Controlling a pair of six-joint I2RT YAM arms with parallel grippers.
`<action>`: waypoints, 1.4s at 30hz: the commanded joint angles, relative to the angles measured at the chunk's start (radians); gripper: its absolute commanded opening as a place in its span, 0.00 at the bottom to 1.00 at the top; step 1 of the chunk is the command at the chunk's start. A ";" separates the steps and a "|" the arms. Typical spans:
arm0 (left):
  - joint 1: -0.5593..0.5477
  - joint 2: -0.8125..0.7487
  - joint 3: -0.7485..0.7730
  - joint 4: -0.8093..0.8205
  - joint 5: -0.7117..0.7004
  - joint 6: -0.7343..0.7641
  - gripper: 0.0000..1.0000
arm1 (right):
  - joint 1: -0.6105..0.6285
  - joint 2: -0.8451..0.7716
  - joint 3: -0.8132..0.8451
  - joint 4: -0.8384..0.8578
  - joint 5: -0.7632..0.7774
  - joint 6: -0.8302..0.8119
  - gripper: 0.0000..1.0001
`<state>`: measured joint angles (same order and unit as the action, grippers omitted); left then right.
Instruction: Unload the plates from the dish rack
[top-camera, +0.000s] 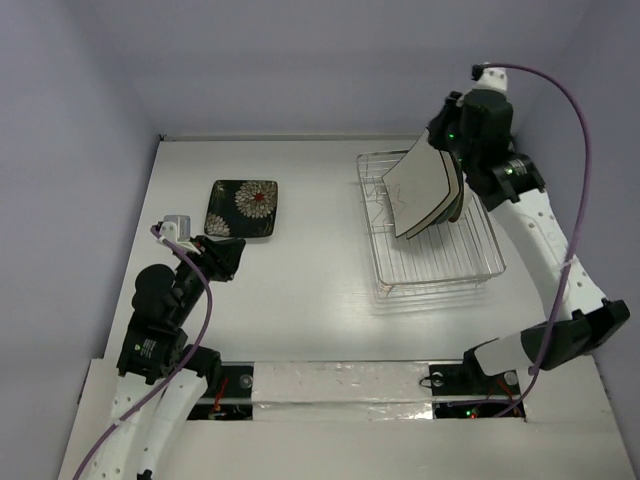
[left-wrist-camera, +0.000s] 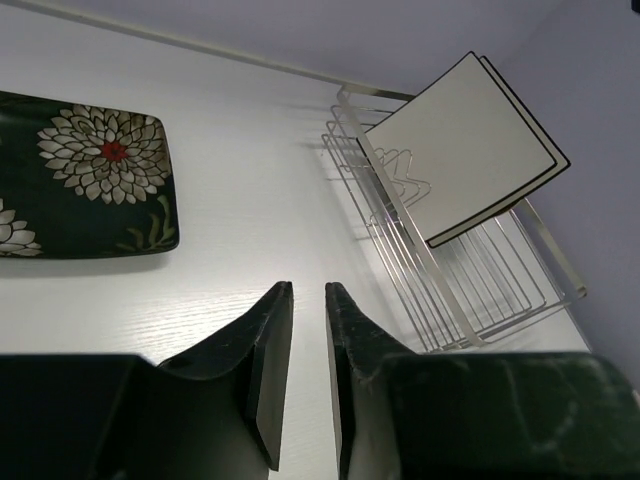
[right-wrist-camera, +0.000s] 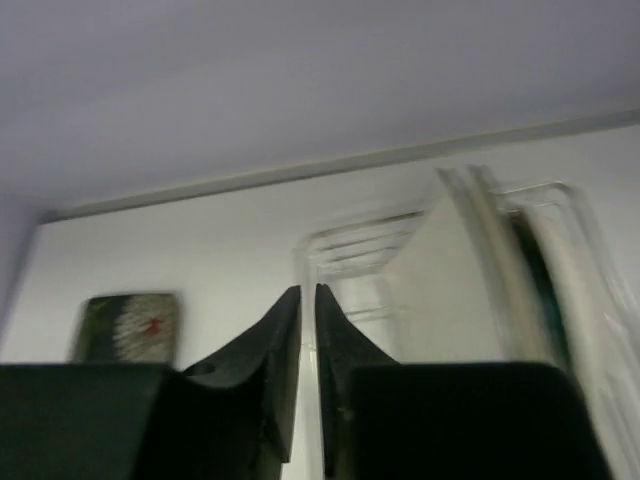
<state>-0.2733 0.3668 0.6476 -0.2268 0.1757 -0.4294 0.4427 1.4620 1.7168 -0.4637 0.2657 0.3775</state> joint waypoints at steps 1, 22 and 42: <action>0.003 0.000 0.018 0.046 0.002 0.001 0.16 | -0.100 -0.001 -0.071 -0.197 0.046 -0.129 0.21; 0.003 0.008 0.017 0.050 0.024 0.006 0.25 | -0.266 0.208 0.017 -0.296 0.033 -0.200 0.40; 0.003 0.006 0.014 0.057 0.027 0.003 0.25 | -0.275 0.218 -0.014 -0.147 -0.097 -0.181 0.00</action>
<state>-0.2733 0.3698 0.6472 -0.2245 0.1871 -0.4290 0.1772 1.7500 1.6802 -0.6956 0.1329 0.2020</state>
